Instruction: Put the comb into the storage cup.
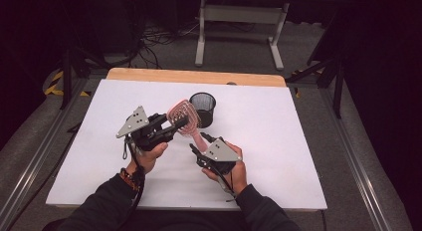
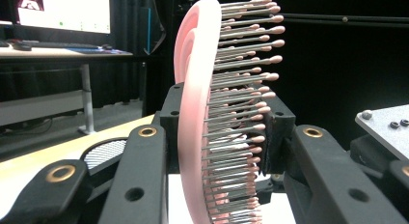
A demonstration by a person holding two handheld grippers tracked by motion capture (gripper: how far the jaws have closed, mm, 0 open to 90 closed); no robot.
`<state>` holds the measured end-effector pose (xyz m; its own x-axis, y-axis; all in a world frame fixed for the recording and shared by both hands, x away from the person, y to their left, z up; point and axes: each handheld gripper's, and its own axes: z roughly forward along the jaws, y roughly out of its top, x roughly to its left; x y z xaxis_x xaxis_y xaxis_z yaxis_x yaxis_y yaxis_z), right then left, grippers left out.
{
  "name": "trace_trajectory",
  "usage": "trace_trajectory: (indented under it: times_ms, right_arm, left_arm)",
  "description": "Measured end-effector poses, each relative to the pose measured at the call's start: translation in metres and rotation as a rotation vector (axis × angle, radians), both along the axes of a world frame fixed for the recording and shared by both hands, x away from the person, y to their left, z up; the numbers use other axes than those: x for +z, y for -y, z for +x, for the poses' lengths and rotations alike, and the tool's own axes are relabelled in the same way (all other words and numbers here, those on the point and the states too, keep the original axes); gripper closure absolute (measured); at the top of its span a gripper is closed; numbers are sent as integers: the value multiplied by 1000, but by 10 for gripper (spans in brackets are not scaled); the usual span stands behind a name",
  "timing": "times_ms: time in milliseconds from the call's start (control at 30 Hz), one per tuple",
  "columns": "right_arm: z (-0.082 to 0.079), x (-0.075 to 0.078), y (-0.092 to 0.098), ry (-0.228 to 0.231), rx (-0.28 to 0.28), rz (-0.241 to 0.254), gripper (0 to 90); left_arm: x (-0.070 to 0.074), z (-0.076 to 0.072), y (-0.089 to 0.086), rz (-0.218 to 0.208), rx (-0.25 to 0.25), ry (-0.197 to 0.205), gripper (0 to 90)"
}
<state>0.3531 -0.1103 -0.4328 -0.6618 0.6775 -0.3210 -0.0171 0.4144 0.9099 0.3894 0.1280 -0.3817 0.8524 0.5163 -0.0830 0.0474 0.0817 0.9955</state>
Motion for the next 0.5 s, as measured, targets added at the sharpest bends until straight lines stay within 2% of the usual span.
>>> trace_trajectory:
  times_ms: [133, 267, 400, 433, 500]
  right_arm:
    - [1, -1, 4, -23, 15, 2, 384]
    - [0, 1, 13, -14, 24, 7, 323]
    - [-3, 4, 24, 6, 21, 17, 327]
    - [-6, 6, 28, 31, 12, 19, 313]
    - [-6, 7, 30, 34, 6, 20, 305]
  left_arm:
    - [1, 1, -5, 9, 7, 9, 638]
    - [3, 1, -13, 20, 26, 15, 638]
    - [2, 3, -19, 27, 40, 12, 638]
    - [3, 3, -21, 29, 46, 14, 638]
    - [3, 4, -22, 31, 50, 17, 638]
